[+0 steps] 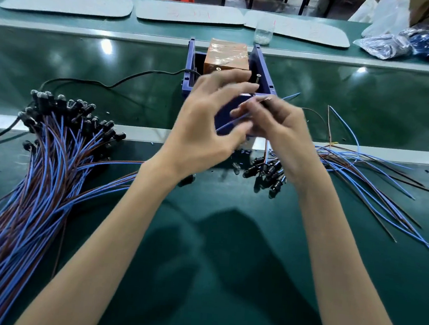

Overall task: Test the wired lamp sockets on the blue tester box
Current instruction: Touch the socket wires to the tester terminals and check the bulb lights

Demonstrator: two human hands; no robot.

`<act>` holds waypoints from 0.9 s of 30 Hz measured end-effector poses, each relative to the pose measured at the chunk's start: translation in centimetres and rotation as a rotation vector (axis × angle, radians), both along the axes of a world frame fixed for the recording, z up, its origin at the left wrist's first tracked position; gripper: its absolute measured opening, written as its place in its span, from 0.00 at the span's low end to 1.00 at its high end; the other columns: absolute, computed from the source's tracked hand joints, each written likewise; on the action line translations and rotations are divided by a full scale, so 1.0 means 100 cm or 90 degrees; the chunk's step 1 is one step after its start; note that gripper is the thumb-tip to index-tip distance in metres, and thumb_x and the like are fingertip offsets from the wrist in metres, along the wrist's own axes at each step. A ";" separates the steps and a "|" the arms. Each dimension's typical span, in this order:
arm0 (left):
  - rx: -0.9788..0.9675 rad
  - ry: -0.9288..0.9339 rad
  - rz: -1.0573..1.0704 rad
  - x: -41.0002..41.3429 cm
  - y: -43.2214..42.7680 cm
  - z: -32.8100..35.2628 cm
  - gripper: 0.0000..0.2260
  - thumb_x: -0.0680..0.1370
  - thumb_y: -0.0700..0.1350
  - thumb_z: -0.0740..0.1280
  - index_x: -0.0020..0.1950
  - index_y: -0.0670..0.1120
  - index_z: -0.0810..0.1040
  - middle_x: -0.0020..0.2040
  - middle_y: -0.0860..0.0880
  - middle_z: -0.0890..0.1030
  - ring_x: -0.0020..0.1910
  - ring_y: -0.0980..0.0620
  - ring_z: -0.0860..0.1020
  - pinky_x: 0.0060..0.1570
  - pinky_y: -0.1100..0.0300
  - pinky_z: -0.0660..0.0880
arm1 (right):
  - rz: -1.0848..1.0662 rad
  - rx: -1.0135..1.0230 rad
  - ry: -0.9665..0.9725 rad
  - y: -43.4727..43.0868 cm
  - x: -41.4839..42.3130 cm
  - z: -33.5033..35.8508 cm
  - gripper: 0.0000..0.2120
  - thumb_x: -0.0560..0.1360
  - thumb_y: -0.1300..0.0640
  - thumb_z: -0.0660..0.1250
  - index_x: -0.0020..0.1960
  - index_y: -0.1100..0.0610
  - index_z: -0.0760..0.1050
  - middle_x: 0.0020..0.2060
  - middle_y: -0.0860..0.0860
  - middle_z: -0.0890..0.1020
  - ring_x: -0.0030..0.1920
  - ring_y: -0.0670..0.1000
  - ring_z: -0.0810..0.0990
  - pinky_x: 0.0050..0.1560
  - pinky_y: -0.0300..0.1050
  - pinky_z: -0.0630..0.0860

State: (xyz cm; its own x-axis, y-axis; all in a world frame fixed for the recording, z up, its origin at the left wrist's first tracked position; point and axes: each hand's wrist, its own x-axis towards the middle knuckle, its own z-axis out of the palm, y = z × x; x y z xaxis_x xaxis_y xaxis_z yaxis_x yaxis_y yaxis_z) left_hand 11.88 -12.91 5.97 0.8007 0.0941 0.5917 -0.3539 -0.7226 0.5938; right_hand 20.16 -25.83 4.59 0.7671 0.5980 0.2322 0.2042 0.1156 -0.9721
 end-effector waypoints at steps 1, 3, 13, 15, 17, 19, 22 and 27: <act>-0.111 -0.019 0.002 -0.001 -0.006 0.002 0.10 0.73 0.36 0.68 0.53 0.40 0.81 0.56 0.45 0.81 0.56 0.52 0.79 0.55 0.63 0.74 | -0.052 0.017 0.001 -0.001 0.003 0.002 0.08 0.82 0.61 0.59 0.47 0.58 0.75 0.41 0.49 0.85 0.42 0.47 0.84 0.45 0.41 0.80; -0.356 0.153 -0.038 -0.001 -0.018 0.006 0.08 0.75 0.40 0.63 0.43 0.41 0.82 0.44 0.43 0.85 0.41 0.50 0.83 0.39 0.66 0.77 | -0.102 0.066 0.019 -0.008 0.008 0.006 0.10 0.83 0.57 0.56 0.45 0.57 0.72 0.40 0.50 0.85 0.43 0.50 0.85 0.45 0.44 0.80; -1.277 0.239 0.138 0.024 -0.015 -0.029 0.17 0.84 0.51 0.50 0.46 0.42 0.72 0.43 0.46 0.77 0.42 0.50 0.77 0.49 0.55 0.73 | -0.067 0.070 0.046 -0.036 0.018 0.018 0.17 0.84 0.51 0.50 0.43 0.57 0.71 0.24 0.47 0.73 0.25 0.48 0.71 0.34 0.43 0.74; -1.298 0.120 0.196 0.026 -0.007 -0.029 0.18 0.85 0.49 0.49 0.41 0.44 0.71 0.37 0.49 0.74 0.35 0.52 0.75 0.41 0.59 0.73 | -0.072 0.053 0.045 -0.043 0.022 0.018 0.18 0.84 0.50 0.51 0.42 0.57 0.72 0.23 0.46 0.68 0.24 0.47 0.65 0.31 0.41 0.69; -1.322 0.011 0.181 0.026 -0.001 -0.026 0.19 0.85 0.49 0.49 0.40 0.44 0.70 0.30 0.50 0.69 0.28 0.54 0.71 0.33 0.62 0.72 | -0.091 0.055 0.072 -0.050 0.027 0.016 0.19 0.84 0.49 0.51 0.41 0.56 0.73 0.23 0.45 0.62 0.24 0.46 0.58 0.28 0.40 0.63; -1.296 -0.032 0.127 0.025 0.002 -0.022 0.18 0.85 0.49 0.49 0.40 0.44 0.69 0.23 0.52 0.65 0.20 0.56 0.64 0.24 0.65 0.67 | -0.126 0.065 0.120 -0.054 0.031 0.016 0.22 0.83 0.45 0.49 0.41 0.56 0.72 0.23 0.44 0.60 0.23 0.45 0.56 0.27 0.39 0.58; -1.119 0.108 0.037 0.023 0.002 -0.020 0.17 0.85 0.48 0.50 0.39 0.45 0.68 0.21 0.55 0.61 0.18 0.58 0.57 0.20 0.67 0.58 | -0.164 0.081 0.143 -0.058 0.034 0.016 0.21 0.81 0.42 0.53 0.44 0.57 0.73 0.24 0.43 0.59 0.24 0.43 0.55 0.25 0.37 0.56; -0.754 0.407 -0.096 0.022 -0.009 -0.014 0.17 0.84 0.47 0.51 0.47 0.42 0.76 0.24 0.54 0.63 0.22 0.59 0.57 0.24 0.67 0.56 | -0.227 0.153 0.141 -0.048 0.026 0.015 0.05 0.78 0.62 0.63 0.52 0.60 0.75 0.22 0.44 0.61 0.25 0.45 0.56 0.26 0.38 0.54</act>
